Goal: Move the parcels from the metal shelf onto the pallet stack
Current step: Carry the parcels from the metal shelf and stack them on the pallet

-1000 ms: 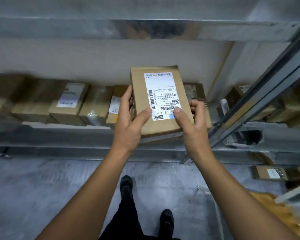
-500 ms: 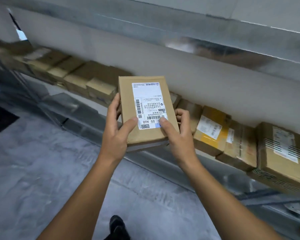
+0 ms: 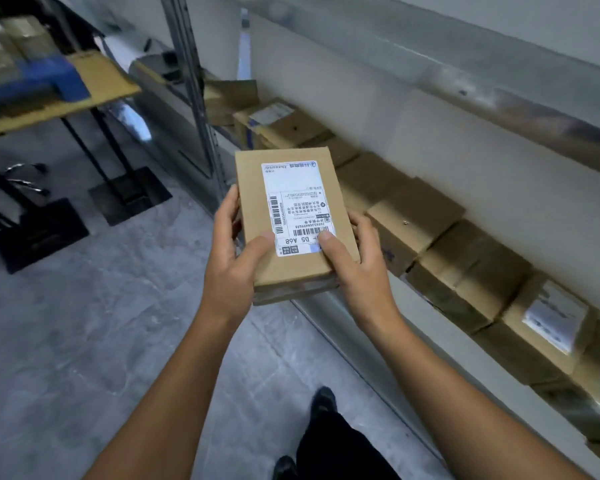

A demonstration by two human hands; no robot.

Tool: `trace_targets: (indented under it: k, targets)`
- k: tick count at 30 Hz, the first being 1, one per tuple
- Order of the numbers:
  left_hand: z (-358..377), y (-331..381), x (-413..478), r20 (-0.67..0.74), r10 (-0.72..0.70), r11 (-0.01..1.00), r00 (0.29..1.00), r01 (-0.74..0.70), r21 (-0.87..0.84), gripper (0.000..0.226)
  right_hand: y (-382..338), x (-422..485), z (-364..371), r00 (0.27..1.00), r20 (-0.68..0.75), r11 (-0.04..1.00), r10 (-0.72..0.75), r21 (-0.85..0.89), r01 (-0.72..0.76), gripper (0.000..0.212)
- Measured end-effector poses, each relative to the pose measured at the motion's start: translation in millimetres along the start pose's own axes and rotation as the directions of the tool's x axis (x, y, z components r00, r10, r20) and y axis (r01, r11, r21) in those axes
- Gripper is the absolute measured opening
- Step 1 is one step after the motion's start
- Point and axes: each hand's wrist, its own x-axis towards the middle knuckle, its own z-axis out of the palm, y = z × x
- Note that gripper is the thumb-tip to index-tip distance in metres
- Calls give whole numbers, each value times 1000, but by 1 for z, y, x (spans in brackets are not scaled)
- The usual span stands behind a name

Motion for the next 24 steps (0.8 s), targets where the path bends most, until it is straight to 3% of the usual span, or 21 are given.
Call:
trace_targets:
  k: [5,12,17,24]
  targets:
    - [-60,-28,62,-133,-36,999,990,41,33,77,23,73,79,990,139,1000,17,18,-19,54]
    - [-135,-43,178,-264,-46,990,963,78,113,75,39,197,193,954,293,990,62,107,-97,57]
    - [-186,-38,252,-370,25,984,929,42,174,75,30,275,268,894,446,981,50,148,-128,63]
    - [-262,-58,310,-475,22,988,880,54,145,74,34,338,363,824,565,987,45,102,-124,63]
